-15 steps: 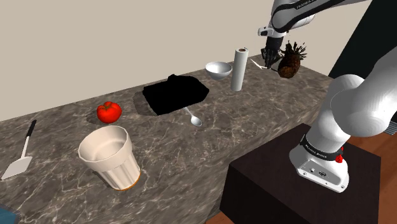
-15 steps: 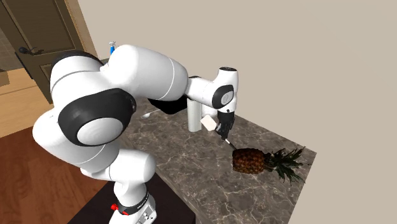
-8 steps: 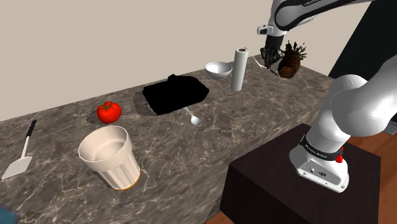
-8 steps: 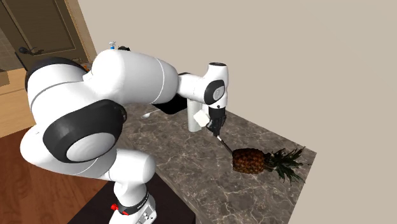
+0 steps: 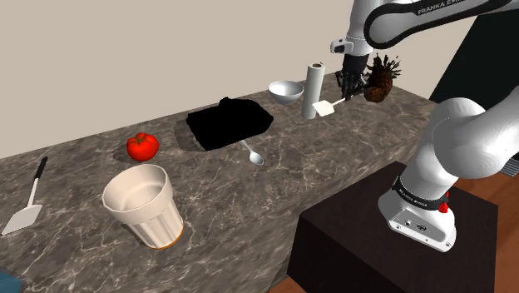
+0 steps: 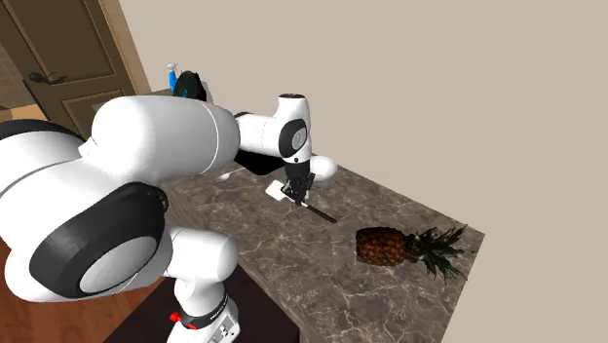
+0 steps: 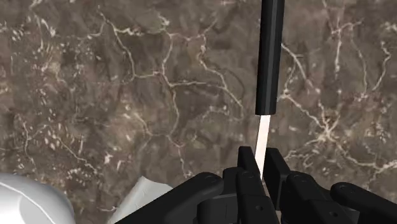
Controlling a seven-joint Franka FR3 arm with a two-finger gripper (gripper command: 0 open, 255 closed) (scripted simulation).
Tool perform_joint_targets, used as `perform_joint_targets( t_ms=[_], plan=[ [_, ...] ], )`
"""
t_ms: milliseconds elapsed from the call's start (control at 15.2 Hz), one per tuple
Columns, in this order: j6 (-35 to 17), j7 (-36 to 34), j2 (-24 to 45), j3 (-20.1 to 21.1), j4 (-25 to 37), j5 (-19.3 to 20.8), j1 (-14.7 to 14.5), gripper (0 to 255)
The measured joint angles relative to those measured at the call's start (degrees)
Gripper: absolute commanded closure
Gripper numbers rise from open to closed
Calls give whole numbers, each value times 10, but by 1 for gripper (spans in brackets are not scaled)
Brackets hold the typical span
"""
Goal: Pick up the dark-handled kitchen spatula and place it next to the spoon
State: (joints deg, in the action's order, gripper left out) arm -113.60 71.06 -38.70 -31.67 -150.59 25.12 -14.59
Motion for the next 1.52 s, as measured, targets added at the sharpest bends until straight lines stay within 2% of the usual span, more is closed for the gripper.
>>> perform_joint_targets(
  t_ms=[396, 594, 1188, 1320, 1518],
  plan=[
    [21, -88, -61, 84, -59, -38, -23, 255],
    [33, -131, -84, 125, -78, -66, -44, 255],
    [35, -274, -88, 254, -96, -171, -137, 255],
    [24, -291, -82, 267, -102, -183, -148, 255],
    [-2, -295, -71, 268, -117, -183, -149, 255]
  ],
)
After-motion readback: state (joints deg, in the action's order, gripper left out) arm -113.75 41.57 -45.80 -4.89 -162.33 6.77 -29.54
